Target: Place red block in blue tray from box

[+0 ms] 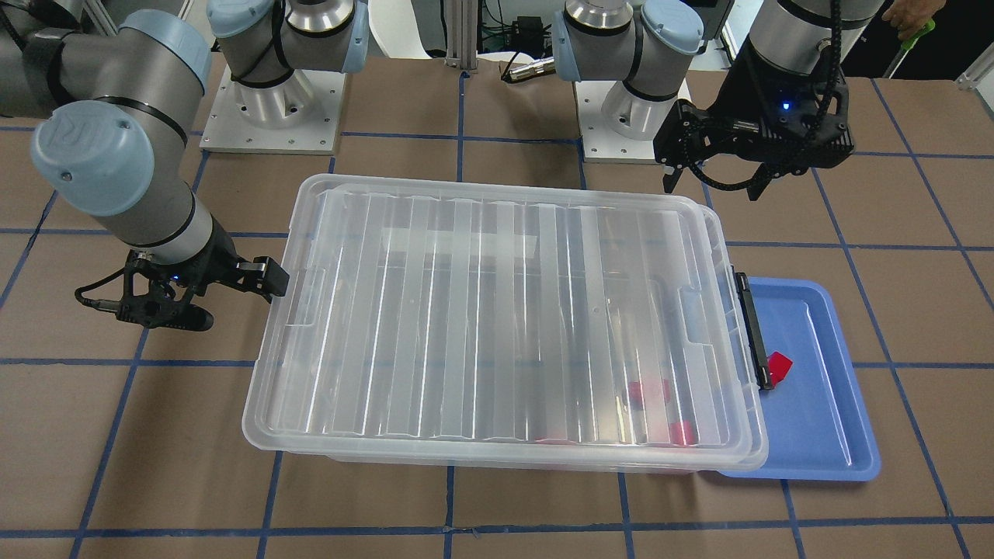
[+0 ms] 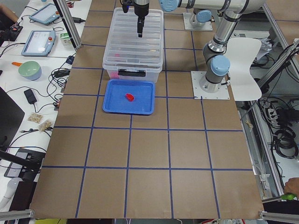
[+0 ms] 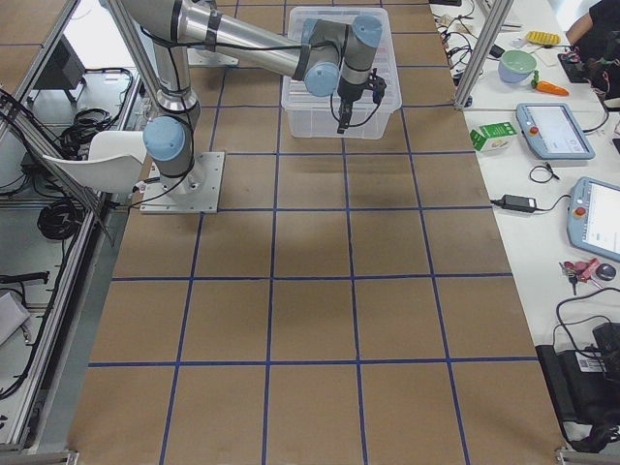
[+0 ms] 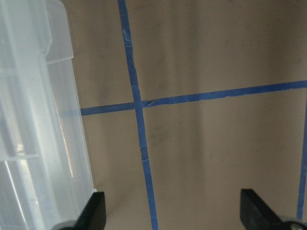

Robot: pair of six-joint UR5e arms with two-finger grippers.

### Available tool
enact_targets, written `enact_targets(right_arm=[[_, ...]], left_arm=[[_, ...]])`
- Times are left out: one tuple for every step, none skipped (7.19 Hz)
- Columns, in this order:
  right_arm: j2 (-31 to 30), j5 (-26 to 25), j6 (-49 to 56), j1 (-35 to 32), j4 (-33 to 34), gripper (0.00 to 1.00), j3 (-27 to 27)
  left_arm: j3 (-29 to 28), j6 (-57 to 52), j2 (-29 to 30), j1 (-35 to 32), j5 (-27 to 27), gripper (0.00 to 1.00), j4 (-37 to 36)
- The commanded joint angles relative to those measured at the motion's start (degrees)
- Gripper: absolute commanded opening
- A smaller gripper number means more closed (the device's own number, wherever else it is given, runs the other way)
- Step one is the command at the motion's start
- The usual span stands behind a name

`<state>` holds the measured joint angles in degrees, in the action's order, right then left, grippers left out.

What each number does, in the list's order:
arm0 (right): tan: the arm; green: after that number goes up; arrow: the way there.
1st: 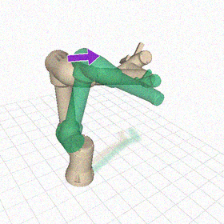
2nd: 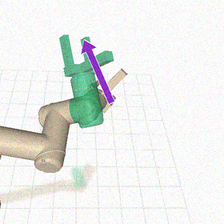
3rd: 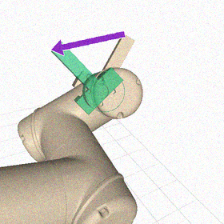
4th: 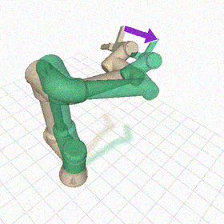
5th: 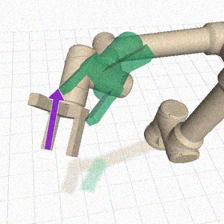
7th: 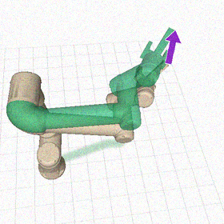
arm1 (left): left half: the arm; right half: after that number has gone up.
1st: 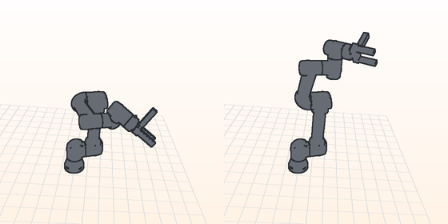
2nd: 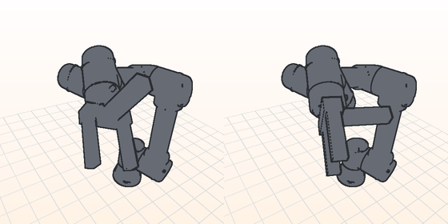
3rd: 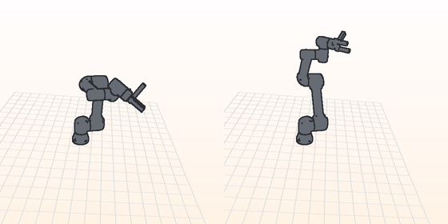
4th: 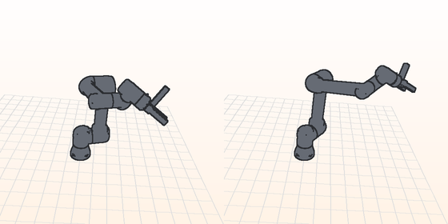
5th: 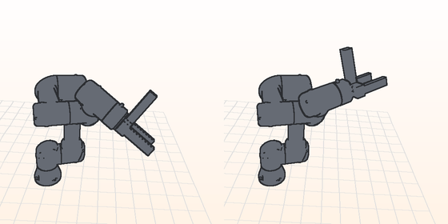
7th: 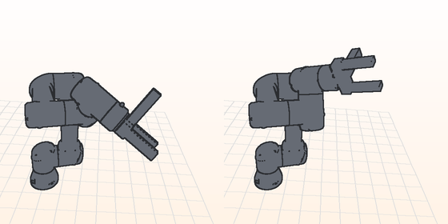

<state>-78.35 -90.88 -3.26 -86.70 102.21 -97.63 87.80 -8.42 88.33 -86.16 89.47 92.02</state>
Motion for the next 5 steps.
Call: enact_targets(right_arm=[[-0.31, 0.0, 0.7, 0.04, 0.0, 1.0, 1.11], [-1.61, -0.17, 0.71, 0.04, -0.6, 1.0, 2.6], [-4.5, -0.18, 0.71, 0.13, -4.09, 1.0, 3.75], [-9.14, -0.09, 0.71, 0.13, -10.48, 1.0, 4.98], [-12.49, 0.96, 0.36, 0.04, -12.54, 1.0, 5.95]], left_arm=[[0.0, -0.02, 0.09, -0.06, 0.0, 1.0, 0.0], [0.0, 0.07, 0.0, -0.06, 0.0, 1.0, 0.09], [0.0, 0.07, 0.0, -0.06, 0.0, 1.0, 0.09], [0.0, 0.07, 0.0, -0.06, 0.0, 1.0, 0.09], [0.0, 0.07, 0.0, -0.06, 1.13, 1.0, 0.52]])
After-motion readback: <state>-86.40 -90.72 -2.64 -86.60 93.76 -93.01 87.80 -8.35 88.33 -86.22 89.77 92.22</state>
